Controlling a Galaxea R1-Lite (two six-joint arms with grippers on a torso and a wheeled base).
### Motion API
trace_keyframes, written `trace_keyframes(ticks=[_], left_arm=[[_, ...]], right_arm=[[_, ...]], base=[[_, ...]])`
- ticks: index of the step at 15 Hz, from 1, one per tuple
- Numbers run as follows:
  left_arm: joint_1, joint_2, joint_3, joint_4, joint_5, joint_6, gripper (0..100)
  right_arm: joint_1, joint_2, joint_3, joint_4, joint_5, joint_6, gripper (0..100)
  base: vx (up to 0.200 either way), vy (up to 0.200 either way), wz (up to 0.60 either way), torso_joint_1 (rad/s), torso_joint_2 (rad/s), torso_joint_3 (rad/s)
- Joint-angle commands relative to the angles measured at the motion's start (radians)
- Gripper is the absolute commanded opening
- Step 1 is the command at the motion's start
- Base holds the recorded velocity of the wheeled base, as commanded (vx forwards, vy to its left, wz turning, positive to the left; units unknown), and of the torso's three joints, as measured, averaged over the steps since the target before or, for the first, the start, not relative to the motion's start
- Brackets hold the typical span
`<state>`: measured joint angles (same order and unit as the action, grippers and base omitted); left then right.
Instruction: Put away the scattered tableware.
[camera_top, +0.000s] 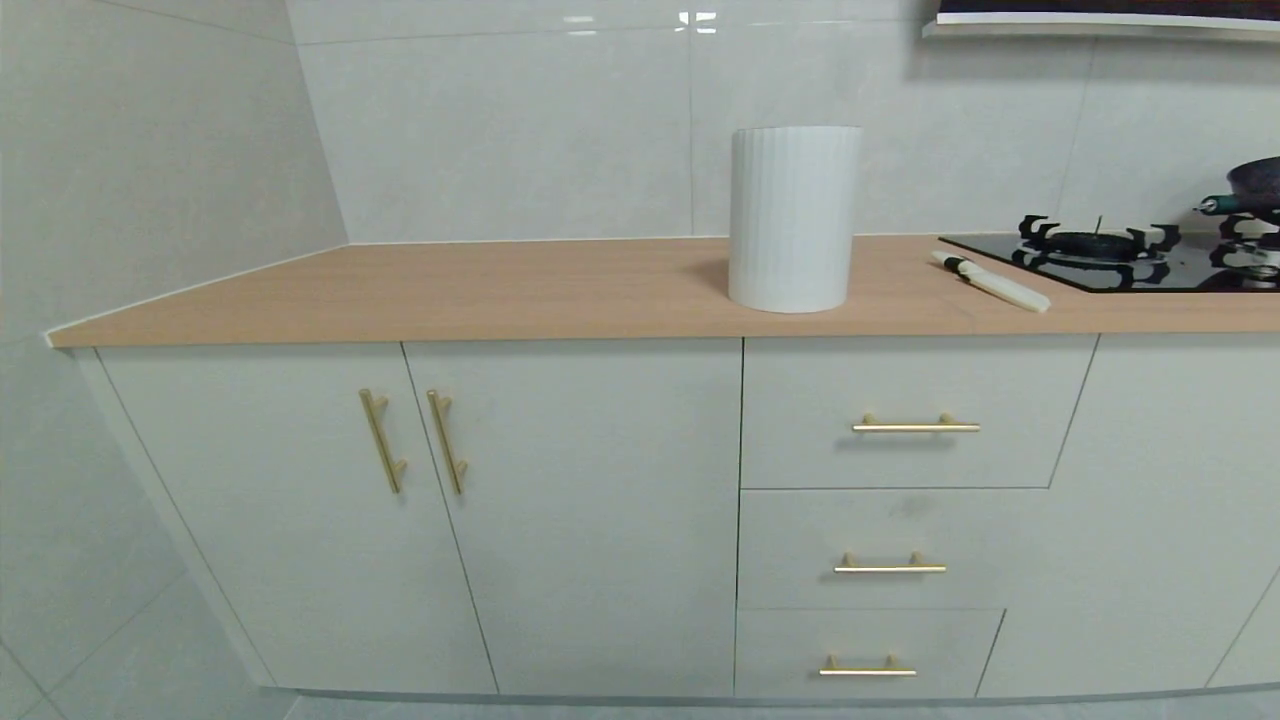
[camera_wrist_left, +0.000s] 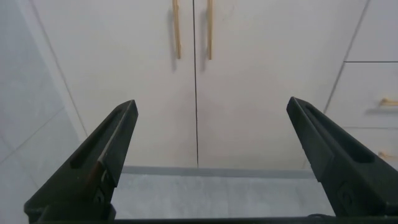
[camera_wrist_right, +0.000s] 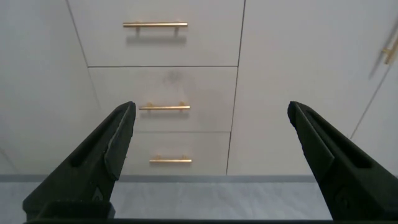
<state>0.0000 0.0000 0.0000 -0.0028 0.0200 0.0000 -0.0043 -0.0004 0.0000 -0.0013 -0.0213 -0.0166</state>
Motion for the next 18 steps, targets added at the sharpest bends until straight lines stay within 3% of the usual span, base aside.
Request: trace_keyframes(ticks=[1, 10, 18], left_arm=[[0.000, 0.000, 0.000, 0.000, 0.001, 0.002, 100], [0.000, 0.000, 0.000, 0.000, 0.001, 0.000, 100], [0.000, 0.000, 0.000, 0.000, 0.000, 0.002, 100]], right_arm=[[0.000, 0.003, 0.000, 0.000, 0.000, 0.000, 100], [0.000, 0.002, 0.000, 0.000, 0.000, 0.001, 100], [0.000, 0.002, 0.000, 0.000, -0.003, 0.001, 100]], base=[[0.200, 0.000, 0.00, -0.002, 0.00, 0.002], [0.200, 0.000, 0.00, 0.001, 0.00, 0.003], [0.000, 0.000, 0.00, 0.000, 0.00, 0.000]])
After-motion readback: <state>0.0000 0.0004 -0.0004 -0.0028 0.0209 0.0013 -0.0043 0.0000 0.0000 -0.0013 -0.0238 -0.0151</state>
